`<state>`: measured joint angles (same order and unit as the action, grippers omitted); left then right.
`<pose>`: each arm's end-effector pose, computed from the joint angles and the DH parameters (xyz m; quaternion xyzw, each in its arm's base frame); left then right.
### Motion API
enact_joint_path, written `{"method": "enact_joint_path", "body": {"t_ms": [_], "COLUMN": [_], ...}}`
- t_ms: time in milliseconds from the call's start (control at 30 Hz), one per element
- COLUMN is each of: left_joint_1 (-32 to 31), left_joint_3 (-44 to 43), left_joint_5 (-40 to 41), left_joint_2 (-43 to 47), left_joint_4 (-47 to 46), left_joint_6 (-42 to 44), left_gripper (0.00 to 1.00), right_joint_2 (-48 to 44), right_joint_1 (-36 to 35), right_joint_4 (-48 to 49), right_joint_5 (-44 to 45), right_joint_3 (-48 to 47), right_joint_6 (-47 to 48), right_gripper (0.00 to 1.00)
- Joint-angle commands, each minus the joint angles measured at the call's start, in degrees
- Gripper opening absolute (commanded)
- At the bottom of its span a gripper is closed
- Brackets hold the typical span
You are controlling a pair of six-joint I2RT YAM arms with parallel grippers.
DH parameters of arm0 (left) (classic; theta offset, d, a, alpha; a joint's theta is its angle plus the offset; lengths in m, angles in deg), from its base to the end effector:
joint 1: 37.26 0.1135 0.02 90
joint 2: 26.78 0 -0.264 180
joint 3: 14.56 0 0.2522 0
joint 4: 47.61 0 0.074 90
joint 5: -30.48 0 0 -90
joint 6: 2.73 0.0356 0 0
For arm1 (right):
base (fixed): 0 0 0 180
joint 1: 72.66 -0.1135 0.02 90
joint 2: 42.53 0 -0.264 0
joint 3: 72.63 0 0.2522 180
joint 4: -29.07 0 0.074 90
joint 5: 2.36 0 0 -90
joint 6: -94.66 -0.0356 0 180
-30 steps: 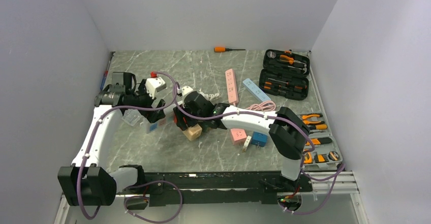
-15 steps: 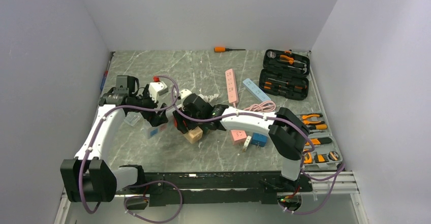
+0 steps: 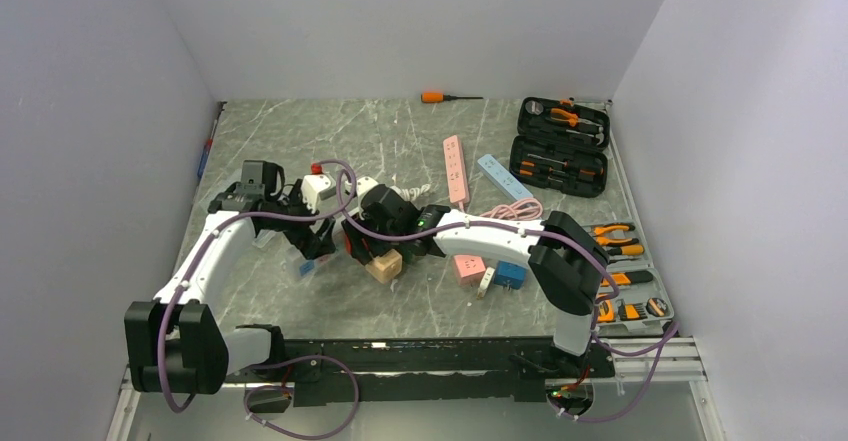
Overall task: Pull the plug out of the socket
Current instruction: Remove the plug from the socket.
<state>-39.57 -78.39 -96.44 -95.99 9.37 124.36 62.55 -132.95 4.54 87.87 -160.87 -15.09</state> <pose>0.2239 -0.0304 0.2459 0.3817 0.8417 -0.2257 0.3081 0.2045 0.3580 0.2229 -0.3149 0.8551 0.2634 0.3165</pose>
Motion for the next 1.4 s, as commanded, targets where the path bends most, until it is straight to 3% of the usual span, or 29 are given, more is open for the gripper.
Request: {"method": "enact_joint_path", "body": {"t_ms": [0, 100, 300, 567, 933, 1367], "left_joint_1": [-0.43, -0.55, -1.73, -4.81, -7.45, -7.29], "left_joint_3": [0.03, -0.28, -0.63, -1.35, -2.81, -5.37], "left_joint_5": [3.08, 3.79, 6.58, 13.0, 22.2, 22.0], "left_joint_2": [-0.49, -0.25, -1.54, -0.93, -1.87, -4.1], "left_joint_4": [-3.06, -4.27, -4.67, -5.46, -7.59, -6.95], "left_joint_6": [-0.4, -1.09, -1.58, -3.69, -7.57, -10.66], "left_gripper": [0.96, 0.89, 0.55, 0.43, 0.0, 0.0], "right_joint_2": [-4.98, -5.18, -5.76, -4.11, -5.11, -11.96], "right_joint_1": [-0.17, -0.2, -0.19, -0.15, -0.2, -0.31], "right_joint_4": [12.15, 12.38, 12.64, 12.23, 12.99, 15.44], "right_joint_5": [-2.4, -2.72, -3.42, -2.15, 1.66, 0.48], "right_joint_3": [-4.71, -4.05, -3.4, -3.13, 1.25, 9.82], "right_joint_6": [-0.2, -0.42, -0.06, 0.48, -0.52, -3.06], "right_gripper": [0.0, 0.0, 0.0, 0.0, 0.0, 0.0]}}
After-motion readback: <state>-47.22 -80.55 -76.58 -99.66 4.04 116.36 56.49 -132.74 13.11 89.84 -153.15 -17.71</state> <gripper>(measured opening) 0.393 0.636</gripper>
